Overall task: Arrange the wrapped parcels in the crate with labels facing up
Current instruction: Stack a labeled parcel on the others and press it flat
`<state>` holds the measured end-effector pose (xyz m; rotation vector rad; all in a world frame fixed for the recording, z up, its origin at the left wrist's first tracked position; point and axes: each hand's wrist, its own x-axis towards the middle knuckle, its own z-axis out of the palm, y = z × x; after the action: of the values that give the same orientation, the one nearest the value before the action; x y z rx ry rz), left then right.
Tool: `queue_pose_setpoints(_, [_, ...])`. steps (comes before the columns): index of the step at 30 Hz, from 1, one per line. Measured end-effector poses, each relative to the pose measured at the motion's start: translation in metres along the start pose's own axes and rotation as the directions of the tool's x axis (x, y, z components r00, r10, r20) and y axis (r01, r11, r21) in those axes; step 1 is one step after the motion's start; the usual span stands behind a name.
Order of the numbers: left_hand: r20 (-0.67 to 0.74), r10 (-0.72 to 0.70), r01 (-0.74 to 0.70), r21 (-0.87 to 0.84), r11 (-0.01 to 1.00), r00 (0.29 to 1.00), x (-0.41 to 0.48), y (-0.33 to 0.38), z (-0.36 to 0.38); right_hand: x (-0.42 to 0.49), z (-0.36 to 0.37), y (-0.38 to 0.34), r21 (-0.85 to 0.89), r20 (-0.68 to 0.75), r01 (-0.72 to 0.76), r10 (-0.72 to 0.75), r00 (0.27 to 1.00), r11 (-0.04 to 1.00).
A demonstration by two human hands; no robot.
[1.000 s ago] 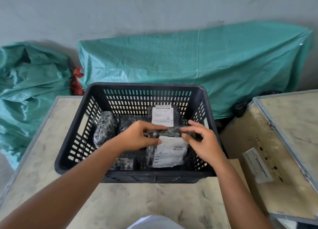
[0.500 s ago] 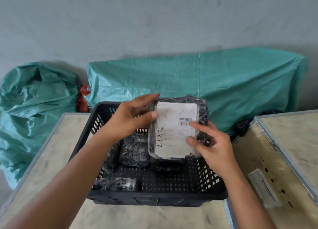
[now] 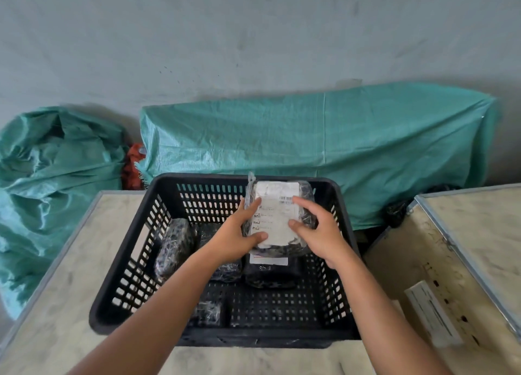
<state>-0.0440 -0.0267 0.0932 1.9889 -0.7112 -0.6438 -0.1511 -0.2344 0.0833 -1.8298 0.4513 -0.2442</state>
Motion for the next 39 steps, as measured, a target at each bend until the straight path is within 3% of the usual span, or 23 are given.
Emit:
queue_pose_setpoints(4, [0.046, -0.088, 0.085, 0.052, 0.995, 0.995, 0.009, -0.029, 0.017, 0.011, 0.013, 0.021, -0.111, 0.064, -0.103, 0.11, 0.992, 0.988])
queue_pose_setpoints(7, [0.012, -0.105, 0.1, 0.207, 0.973, 0.994, 0.012, -0.041, 0.031, 0.013, 0.024, 0.032, -0.2, 0.063, -0.146, 0.161, 0.985, 0.969])
queue_pose_setpoints(11, [0.108, -0.043, 0.0, 0.368, 0.93, 0.993, 0.017, -0.049, 0.041, 0.012, 0.042, 0.046, -0.526, 0.11, -0.138, 0.228, 0.967, 0.839])
queue_pose_setpoints(20, [0.247, -0.112, -0.004, 0.427, 0.904, 0.963, 0.035, -0.046, 0.035, 0.017, 0.037, 0.051, -0.561, 0.177, -0.097, 0.233, 0.956, 0.822])
queue_pose_setpoints(26, [0.232, -0.069, -0.026, 0.383, 0.923, 0.97, 0.037, -0.055, 0.032, 0.013, 0.037, 0.052, -0.588, 0.208, -0.055, 0.217, 0.954, 0.807])
queue_pose_setpoints(32, [0.203, -0.063, -0.042, 0.475, 0.879, 0.977, 0.038, -0.06, 0.04, 0.007, 0.048, 0.055, -0.823, 0.213, 0.024, 0.27, 0.939, 0.567])
queue_pose_setpoints(39, [0.229, -0.044, -0.081, 0.506, 0.859, 0.972, 0.044, -0.064, 0.039, 0.012, 0.043, 0.054, -0.784, 0.274, 0.026, 0.307, 0.911, 0.62])
